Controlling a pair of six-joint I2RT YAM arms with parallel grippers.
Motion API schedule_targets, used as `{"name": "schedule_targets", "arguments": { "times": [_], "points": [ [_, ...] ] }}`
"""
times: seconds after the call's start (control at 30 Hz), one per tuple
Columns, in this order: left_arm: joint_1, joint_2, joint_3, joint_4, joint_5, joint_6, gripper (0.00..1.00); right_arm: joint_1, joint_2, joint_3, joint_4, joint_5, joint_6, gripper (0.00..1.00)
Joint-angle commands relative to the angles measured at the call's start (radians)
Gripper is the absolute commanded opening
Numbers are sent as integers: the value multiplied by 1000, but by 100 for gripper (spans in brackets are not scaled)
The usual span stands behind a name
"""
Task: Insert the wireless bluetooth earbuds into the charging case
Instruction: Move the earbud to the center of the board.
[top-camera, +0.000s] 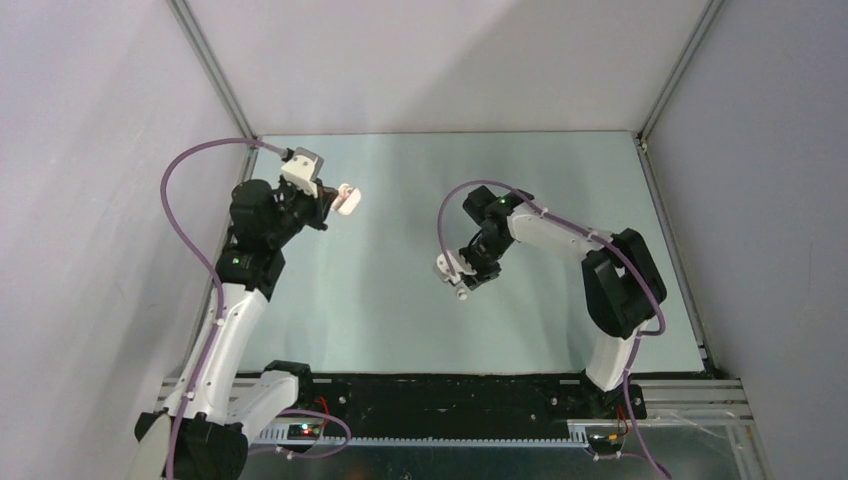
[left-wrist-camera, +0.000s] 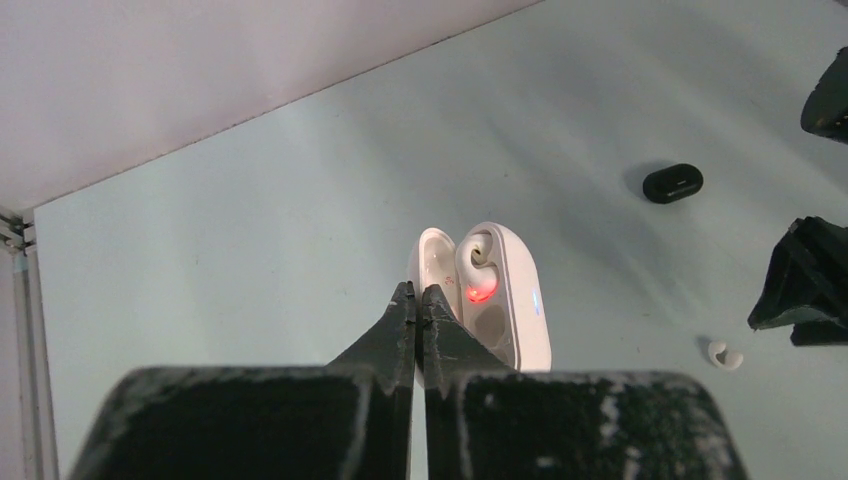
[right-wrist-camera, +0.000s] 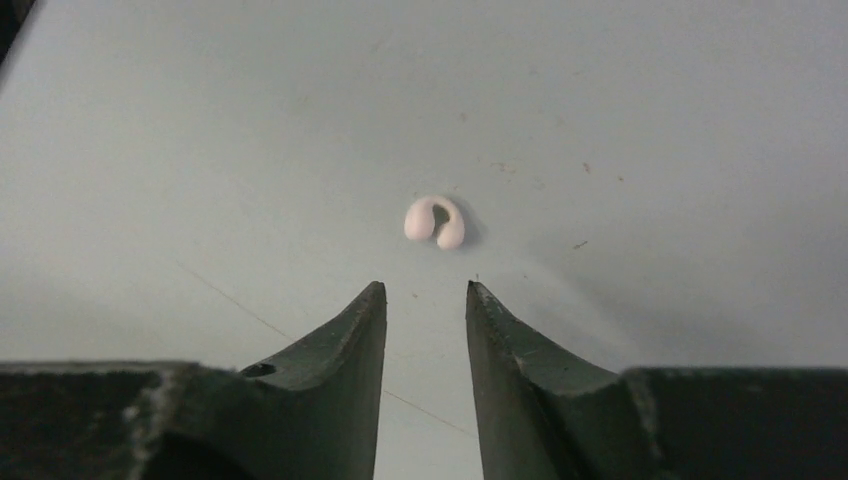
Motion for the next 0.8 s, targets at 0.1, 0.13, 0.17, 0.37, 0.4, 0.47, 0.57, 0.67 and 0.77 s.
{"name": "schedule_targets", "arguments": {
  "times": [0.1, 0.13, 0.17, 0.37, 0.4, 0.47, 0.57, 0.67, 0.77],
  "points": [
    [6, 4, 61, 64, -12, -89, 0, 103, -53, 8, 213, -3, 1030, 27],
    [6, 2, 61, 64, -26, -94, 0, 111, -39, 18, 227, 12, 1197, 24],
    [6, 1, 62, 64, -65, -105, 0, 128, -29, 29, 223, 45, 1263, 23],
    [6, 4, 69, 66, -148, -122, 0, 196, -26, 16, 258, 166, 1520, 23],
    [6, 3, 67, 67, -143, -123, 0, 197, -18, 18, 261, 192, 1544, 23],
    [6, -4, 59, 70, -137, -126, 0, 193, -3, 19, 271, 231, 1575, 23],
    [5, -21, 46, 72, -135, -130, 0, 183, 22, 25, 293, 269, 1636, 24],
    [6, -36, 35, 73, -140, -128, 0, 164, 58, 27, 305, 317, 1686, 26],
    [6, -44, 32, 71, -149, -126, 0, 139, 85, 30, 310, 326, 1725, 28]
  ]
}}
